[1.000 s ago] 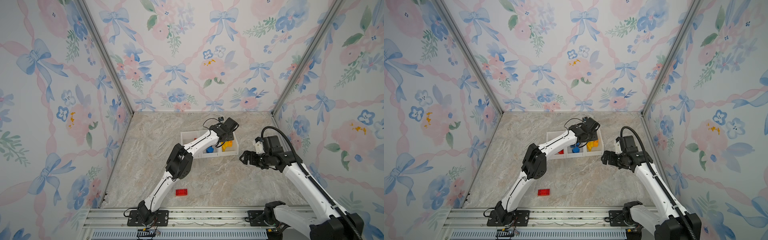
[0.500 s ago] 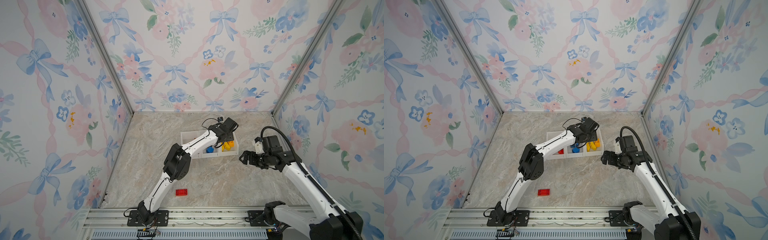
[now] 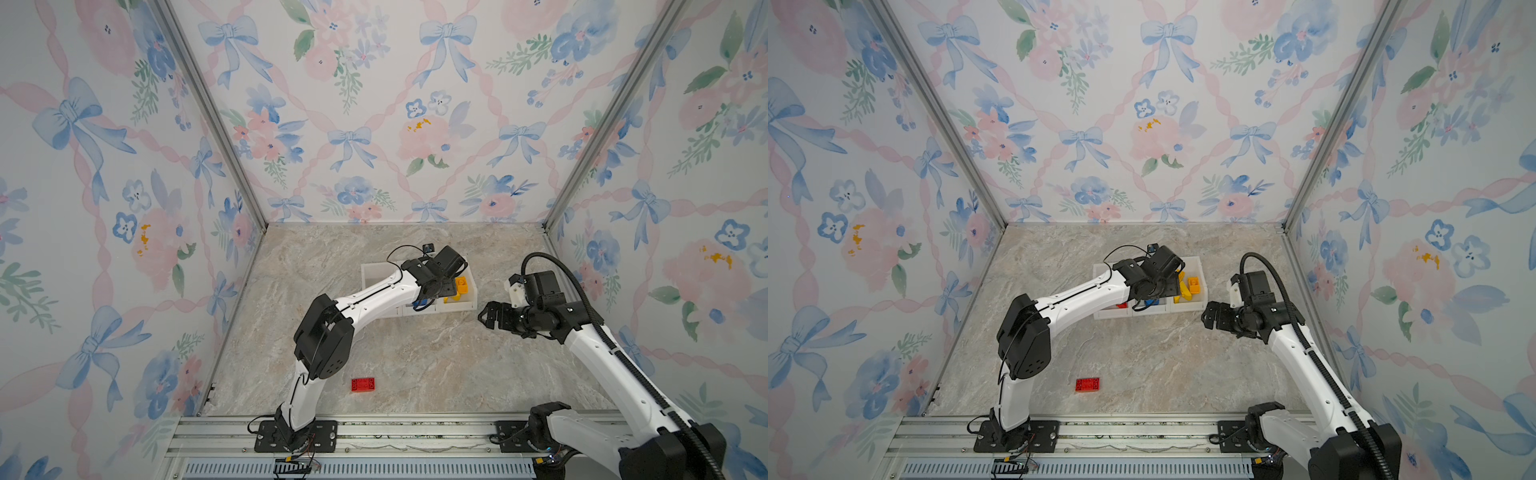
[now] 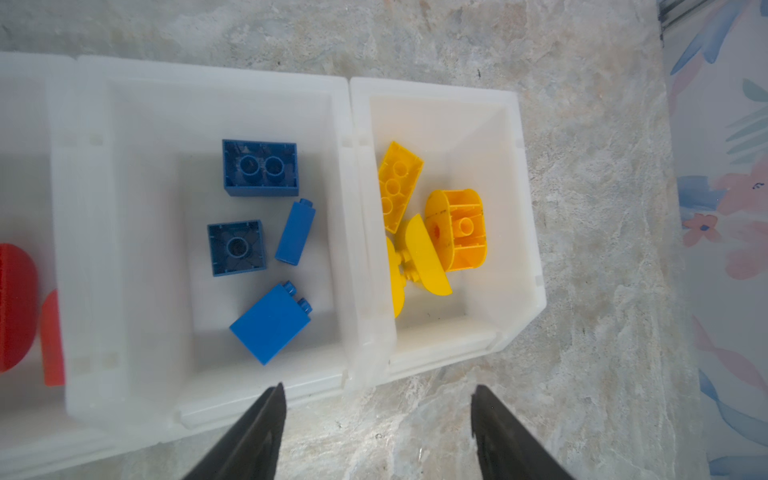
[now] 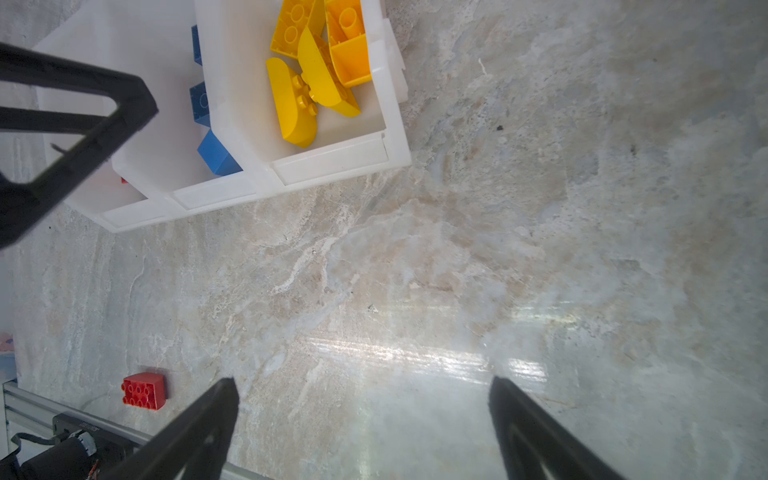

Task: Sort the legos into containers by color
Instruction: 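Move the left gripper back toward the loose red 2x4 brick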

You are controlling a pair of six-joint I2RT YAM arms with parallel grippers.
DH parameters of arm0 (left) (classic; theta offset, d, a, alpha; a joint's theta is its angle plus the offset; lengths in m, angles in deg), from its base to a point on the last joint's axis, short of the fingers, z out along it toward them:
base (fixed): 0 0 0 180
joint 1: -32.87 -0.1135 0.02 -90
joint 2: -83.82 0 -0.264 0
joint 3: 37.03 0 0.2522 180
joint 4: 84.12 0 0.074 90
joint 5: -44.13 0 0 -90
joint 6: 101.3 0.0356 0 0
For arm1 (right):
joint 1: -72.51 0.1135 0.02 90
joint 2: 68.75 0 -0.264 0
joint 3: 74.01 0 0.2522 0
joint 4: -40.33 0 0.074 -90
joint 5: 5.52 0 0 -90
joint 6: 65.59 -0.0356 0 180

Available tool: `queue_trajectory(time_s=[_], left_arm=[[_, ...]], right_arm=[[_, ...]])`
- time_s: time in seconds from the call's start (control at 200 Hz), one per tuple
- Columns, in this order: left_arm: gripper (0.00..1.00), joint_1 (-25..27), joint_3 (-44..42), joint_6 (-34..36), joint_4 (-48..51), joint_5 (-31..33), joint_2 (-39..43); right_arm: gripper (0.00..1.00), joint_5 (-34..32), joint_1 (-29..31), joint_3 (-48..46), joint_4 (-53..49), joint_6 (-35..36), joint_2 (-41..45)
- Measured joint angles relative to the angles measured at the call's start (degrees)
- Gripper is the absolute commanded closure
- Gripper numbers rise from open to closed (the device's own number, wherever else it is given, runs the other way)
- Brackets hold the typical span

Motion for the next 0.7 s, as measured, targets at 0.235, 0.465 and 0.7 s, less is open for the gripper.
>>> queue_trajectory(time_s=[0.235, 0.465, 0.7], left_arm=[[0.27, 0.0, -12.79, -3.69, -1.46, 1.81, 9.64], [0.26, 0.0, -24.37, -8.83, -2.62, 2.6, 18.64], [0.27, 0.0, -34.95, -15.3, -2.58, 2.64, 27.08]], right_arm=[[0.03, 0.37, 0.02, 0.0, -0.02, 0.07, 0.0], [0.03, 0.63, 0.22, 0.07, -0.04, 0.24, -0.02], [0.03, 0.83, 1.27, 0.59, -0.2, 0.42, -1.01]])
